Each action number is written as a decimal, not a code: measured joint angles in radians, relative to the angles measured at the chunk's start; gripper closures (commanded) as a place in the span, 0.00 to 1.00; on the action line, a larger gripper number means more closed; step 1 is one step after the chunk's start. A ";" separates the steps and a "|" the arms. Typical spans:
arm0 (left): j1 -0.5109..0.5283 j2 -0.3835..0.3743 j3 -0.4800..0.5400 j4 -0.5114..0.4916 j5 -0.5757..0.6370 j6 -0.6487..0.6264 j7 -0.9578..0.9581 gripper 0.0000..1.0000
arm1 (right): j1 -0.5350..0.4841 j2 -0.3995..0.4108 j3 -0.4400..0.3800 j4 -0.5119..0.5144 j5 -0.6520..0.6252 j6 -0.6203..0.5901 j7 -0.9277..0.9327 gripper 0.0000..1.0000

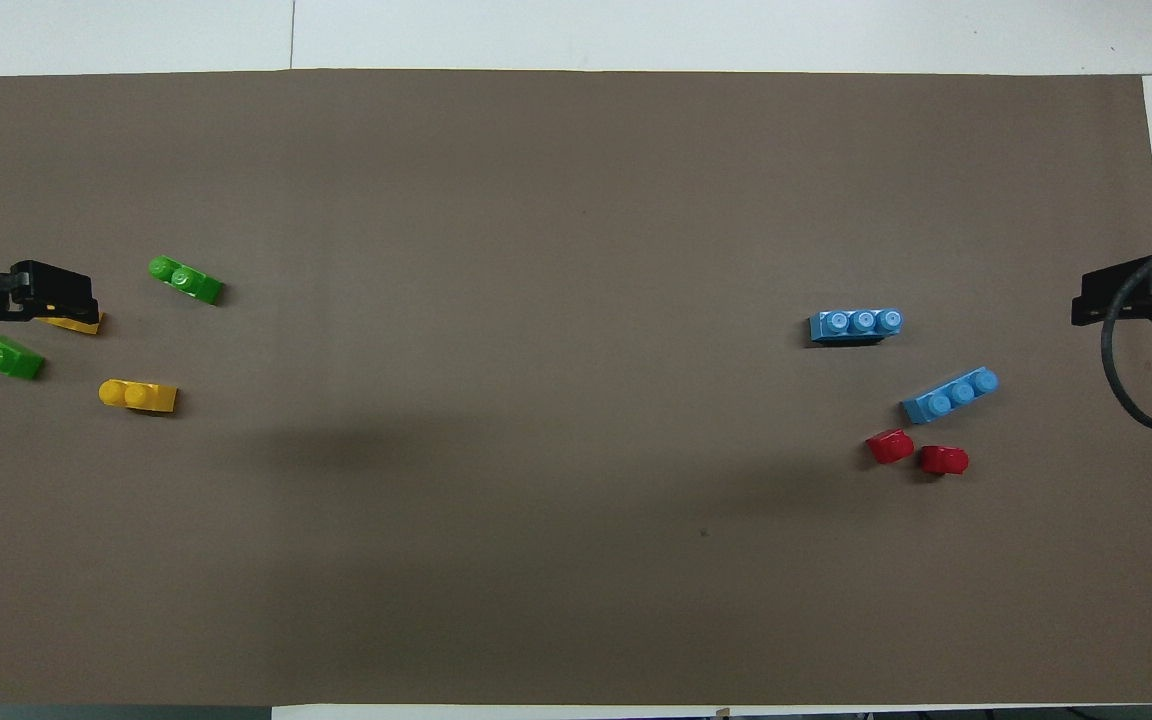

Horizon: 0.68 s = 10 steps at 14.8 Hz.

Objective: Remove green block with left arm and hold with right

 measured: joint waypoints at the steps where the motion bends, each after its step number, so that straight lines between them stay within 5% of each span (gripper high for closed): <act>1: -0.002 -0.006 0.000 0.000 0.000 -0.011 0.013 0.00 | 0.000 0.000 0.000 0.000 0.000 0.000 -0.021 0.00; 10: -0.003 -0.021 0.000 0.000 -0.028 -0.029 0.033 0.00 | 0.000 0.000 0.000 0.000 0.000 -0.001 -0.061 0.00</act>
